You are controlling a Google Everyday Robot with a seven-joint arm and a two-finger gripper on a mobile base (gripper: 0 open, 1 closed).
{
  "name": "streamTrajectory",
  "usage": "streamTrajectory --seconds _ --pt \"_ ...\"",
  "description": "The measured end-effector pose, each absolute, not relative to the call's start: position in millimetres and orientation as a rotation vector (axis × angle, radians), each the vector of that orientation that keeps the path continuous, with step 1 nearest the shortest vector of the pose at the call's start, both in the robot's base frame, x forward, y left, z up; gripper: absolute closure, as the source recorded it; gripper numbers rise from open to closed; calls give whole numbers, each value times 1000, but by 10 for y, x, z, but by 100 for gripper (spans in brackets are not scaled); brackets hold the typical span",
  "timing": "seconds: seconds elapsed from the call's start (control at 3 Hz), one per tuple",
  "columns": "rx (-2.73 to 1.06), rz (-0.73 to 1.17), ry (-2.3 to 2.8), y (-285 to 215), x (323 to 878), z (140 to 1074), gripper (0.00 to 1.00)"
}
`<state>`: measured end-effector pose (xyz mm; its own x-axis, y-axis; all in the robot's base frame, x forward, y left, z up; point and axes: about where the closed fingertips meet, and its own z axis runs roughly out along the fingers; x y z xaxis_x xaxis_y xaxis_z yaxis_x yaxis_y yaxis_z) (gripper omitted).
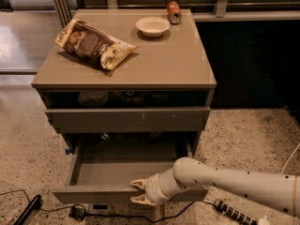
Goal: Open middle drawer
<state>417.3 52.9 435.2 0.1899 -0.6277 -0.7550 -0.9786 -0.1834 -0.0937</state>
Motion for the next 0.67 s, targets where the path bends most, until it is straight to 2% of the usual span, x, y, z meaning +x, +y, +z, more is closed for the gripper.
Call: streamTrajectory --seconds 0.67 --pt "-1899 821 1485 474 4008 4330 100"
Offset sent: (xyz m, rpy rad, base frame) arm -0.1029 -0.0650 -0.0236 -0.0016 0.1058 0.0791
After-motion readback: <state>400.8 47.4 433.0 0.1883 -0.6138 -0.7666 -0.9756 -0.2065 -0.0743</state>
